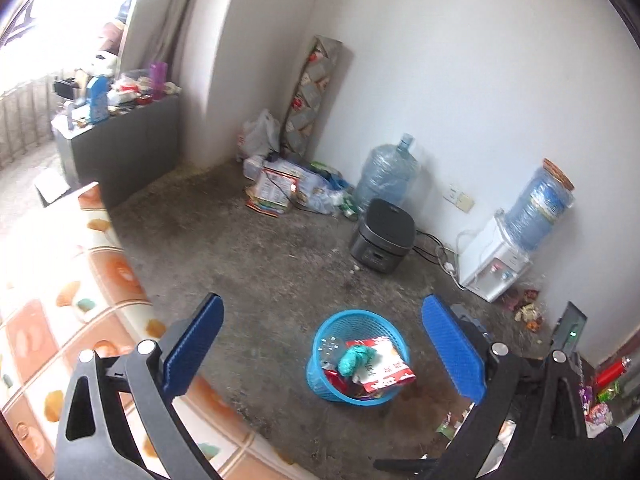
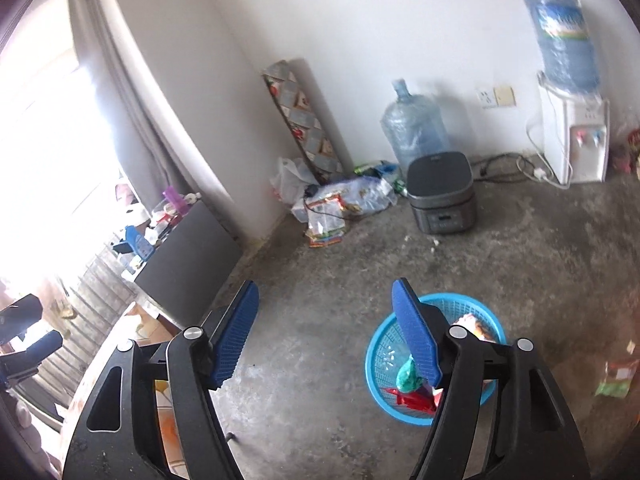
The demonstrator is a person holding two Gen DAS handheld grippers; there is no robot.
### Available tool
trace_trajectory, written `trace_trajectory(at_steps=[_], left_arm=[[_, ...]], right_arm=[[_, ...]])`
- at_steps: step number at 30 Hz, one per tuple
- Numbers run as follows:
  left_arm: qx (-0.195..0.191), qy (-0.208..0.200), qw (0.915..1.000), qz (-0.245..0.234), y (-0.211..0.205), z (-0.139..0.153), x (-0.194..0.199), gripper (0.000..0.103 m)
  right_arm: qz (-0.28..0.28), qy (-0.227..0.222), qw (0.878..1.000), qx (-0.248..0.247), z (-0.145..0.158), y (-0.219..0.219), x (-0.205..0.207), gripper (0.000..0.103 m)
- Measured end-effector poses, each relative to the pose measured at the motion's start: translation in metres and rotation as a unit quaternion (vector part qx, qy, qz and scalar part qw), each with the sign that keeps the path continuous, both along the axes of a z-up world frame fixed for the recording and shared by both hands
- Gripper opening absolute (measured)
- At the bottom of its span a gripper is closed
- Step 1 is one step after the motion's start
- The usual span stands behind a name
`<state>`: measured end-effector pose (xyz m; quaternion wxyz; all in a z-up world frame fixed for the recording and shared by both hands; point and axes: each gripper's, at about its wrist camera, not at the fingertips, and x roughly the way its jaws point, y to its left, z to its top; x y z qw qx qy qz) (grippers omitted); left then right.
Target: Collect trash
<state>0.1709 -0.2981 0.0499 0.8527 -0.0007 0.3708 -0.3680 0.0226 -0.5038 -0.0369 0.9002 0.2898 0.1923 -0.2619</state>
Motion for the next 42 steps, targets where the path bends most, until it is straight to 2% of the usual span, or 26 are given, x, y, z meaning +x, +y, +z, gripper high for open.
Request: trace_trajectory(at_steps=[3, 7, 12, 15, 20, 23, 25, 27, 31, 35, 42], left_arm=[[0.032, -0.028, 0.9967, 0.07, 0.036, 0.013, -0.012, 0.097], [0.075, -0.069, 0.9861, 0.131, 0.082, 0.017, -0.032, 0.097], [0.086, -0.118, 0.9701, 0.194, 0.149, 0.023, -0.06, 0.097], [0.075, -0.119, 0.9627, 0.231, 0.188, 0.024, -0.074, 0.097], [0.098, -0.116, 0.9426, 0.297, 0.241, 0.008, -0.103, 0.097], [0.104, -0.085, 0.9417, 0.309, 0.261, -0.018, -0.123, 0.097], [0.12, -0.057, 0.9412, 0.311, 0.266, -0.039, -0.131, 0.097], [0.135, -0.025, 0.9426, 0.304, 0.268, -0.057, -0.135, 0.097], [0.143, 0.019, 0.9408, 0.307, 0.273, -0.078, -0.139, 0.097], [0.155, 0.034, 0.9369, 0.312, 0.272, -0.084, -0.138, 0.097], [0.175, 0.058, 0.9385, 0.292, 0.26, -0.095, -0.134, 0.097]], right_arm=[[0.03, -0.02, 0.998, -0.043, 0.026, 0.026, -0.003, 0.08], [0.072, -0.042, 0.992, -0.1, 0.055, 0.063, -0.005, 0.095], [0.127, -0.065, 0.977, -0.156, 0.082, 0.111, -0.006, 0.095], [0.157, -0.079, 0.967, -0.183, 0.094, 0.139, -0.006, 0.095], [0.213, -0.079, 0.946, -0.23, 0.1, 0.191, -0.002, 0.095], [0.259, -0.055, 0.93, -0.254, 0.091, 0.224, -0.001, 0.095], [0.295, -0.023, 0.918, -0.265, 0.081, 0.242, 0.003, 0.095], [0.313, 0.016, 0.911, -0.267, 0.067, 0.256, 0.006, 0.095], [0.326, 0.093, 0.91, -0.238, 0.036, 0.262, 0.011, 0.095], [0.31, 0.168, 0.913, -0.206, 0.011, 0.262, 0.004, 0.095], [0.284, 0.234, 0.905, -0.214, -0.005, 0.262, -0.019, 0.095]])
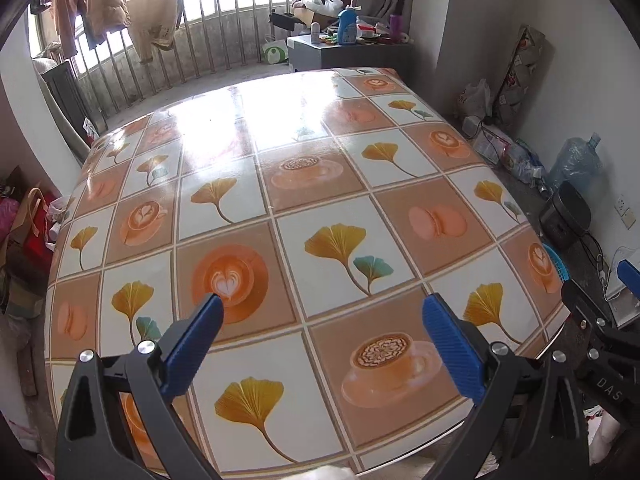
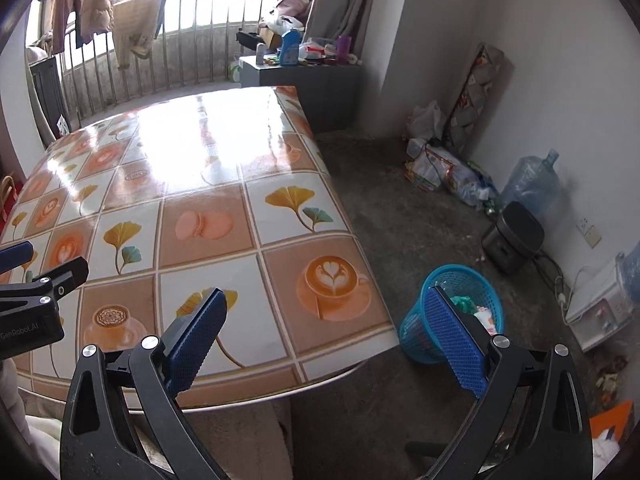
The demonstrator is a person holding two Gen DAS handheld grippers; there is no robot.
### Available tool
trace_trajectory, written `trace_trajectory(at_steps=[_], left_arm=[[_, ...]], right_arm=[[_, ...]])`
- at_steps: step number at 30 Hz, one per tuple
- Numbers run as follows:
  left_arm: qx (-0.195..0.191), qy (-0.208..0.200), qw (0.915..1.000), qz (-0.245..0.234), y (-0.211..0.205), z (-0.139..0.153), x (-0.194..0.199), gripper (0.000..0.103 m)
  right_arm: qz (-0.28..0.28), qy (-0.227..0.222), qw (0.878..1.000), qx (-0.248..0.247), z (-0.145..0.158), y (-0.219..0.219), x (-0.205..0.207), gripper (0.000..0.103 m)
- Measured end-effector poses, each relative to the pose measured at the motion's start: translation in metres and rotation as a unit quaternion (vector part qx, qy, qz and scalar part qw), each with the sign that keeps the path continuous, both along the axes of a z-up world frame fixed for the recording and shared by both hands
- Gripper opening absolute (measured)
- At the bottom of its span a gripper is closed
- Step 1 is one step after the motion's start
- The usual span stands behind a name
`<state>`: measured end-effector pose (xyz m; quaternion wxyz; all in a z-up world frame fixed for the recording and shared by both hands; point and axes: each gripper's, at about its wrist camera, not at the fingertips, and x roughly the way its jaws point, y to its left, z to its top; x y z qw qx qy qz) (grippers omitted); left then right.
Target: Collect trash
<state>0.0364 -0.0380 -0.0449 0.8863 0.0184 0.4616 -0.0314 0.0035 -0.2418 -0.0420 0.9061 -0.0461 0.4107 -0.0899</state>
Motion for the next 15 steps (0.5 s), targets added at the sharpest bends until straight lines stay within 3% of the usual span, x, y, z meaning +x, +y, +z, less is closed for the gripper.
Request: trace_trajectory(at_steps=[15], left_arm=[[0.024, 0.001, 0.9994, -0.023, -0.016, 0.002, 0.004, 0.097]], right_arm=[[-0.041, 0.023, 0.999, -0.007, -0.007, -0.024, -0.01, 0.095]])
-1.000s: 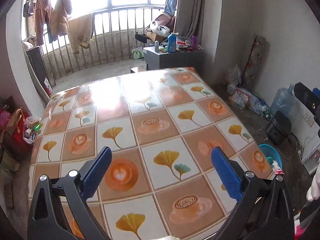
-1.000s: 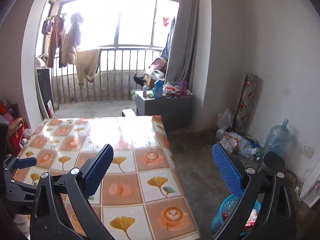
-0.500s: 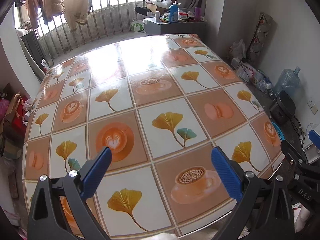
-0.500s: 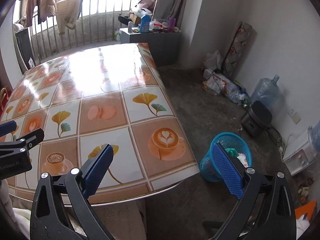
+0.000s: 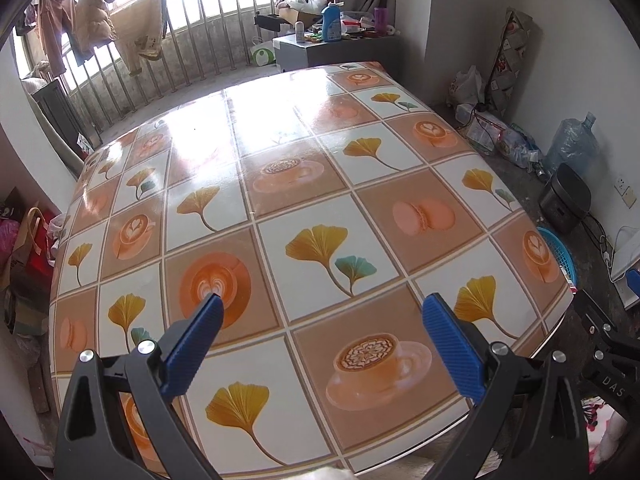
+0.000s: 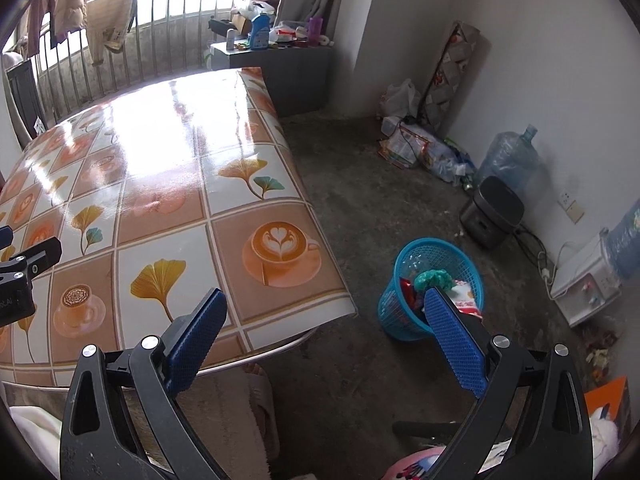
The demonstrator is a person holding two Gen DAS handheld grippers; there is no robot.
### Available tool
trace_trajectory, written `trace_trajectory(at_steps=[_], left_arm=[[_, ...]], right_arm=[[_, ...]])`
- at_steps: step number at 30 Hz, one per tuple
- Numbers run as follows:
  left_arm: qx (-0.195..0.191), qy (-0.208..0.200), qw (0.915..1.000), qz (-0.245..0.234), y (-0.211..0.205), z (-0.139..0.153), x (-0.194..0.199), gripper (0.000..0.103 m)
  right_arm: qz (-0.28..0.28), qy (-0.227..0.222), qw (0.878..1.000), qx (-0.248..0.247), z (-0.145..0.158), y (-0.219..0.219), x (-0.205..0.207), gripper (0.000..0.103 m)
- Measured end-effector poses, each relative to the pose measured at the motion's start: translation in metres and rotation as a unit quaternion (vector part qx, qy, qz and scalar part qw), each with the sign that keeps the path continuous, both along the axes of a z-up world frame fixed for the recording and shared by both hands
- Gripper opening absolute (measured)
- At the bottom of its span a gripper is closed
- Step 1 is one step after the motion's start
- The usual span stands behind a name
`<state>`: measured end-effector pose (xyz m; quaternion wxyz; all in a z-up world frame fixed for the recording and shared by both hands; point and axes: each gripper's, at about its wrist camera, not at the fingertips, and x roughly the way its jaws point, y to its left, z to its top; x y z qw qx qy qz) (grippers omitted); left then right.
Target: Collect trash
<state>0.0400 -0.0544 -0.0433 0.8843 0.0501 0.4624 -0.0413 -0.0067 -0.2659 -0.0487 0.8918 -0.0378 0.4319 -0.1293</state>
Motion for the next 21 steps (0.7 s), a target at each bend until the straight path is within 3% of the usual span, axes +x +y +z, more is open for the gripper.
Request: trace_trajectory(at_steps=[21], left_arm=[[0.011, -0.007, 0.9998, -0.018, -0.019, 0.004, 0.003, 0.097]], right_arm=[[-0.023, 0.002, 1.0, 0.006, -0.004, -0.016, -0.002, 0.095]])
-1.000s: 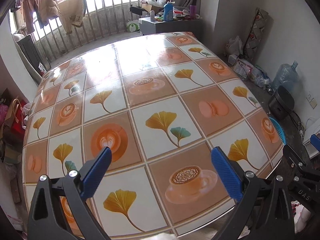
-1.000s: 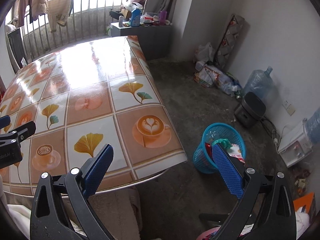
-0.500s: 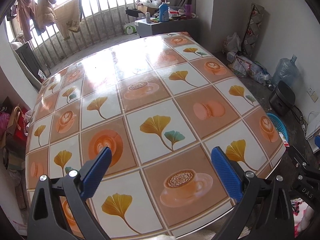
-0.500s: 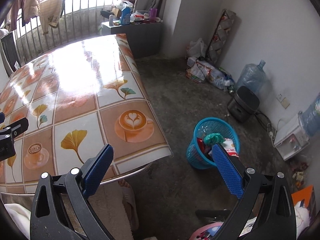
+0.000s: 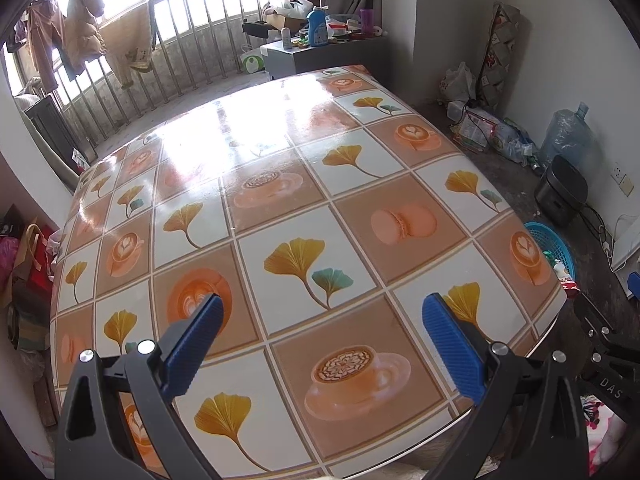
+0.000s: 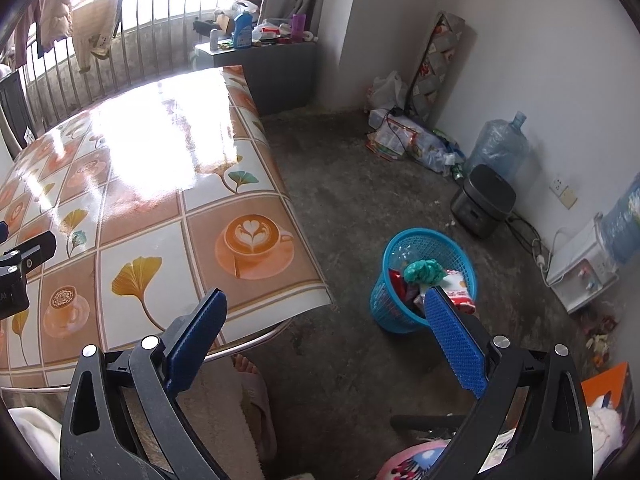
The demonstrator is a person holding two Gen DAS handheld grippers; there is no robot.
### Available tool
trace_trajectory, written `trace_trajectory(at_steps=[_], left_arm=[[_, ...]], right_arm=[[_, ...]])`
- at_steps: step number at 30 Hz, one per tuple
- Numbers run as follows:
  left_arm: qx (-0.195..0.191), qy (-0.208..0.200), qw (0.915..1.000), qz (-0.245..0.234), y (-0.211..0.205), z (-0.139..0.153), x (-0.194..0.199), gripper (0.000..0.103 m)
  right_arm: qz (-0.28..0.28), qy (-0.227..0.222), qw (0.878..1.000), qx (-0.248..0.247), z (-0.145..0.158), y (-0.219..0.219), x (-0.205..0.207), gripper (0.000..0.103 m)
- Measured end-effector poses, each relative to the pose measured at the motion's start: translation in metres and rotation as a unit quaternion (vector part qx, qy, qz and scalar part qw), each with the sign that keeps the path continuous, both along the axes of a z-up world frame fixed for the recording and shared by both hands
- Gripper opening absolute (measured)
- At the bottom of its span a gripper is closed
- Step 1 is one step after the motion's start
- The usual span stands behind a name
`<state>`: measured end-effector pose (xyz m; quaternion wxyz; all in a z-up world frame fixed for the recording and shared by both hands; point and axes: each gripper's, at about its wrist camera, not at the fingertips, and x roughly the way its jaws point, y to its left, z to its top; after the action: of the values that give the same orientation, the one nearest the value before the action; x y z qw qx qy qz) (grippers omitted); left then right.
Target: Collect trash
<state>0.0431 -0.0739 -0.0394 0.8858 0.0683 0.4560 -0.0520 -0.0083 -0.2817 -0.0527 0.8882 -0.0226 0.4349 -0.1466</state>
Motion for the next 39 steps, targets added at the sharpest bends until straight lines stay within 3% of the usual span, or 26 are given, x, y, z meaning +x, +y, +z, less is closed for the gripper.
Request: trace_trajectory(at_steps=[39], left_arm=[[-0.003, 0.002, 1.0, -0.008, 0.0003, -0.0007, -0.0022, 0.097]], right_arm=[[0.0, 0.001, 1.0, -0.003, 0.0029, -0.0003, 0.0006, 0.095]])
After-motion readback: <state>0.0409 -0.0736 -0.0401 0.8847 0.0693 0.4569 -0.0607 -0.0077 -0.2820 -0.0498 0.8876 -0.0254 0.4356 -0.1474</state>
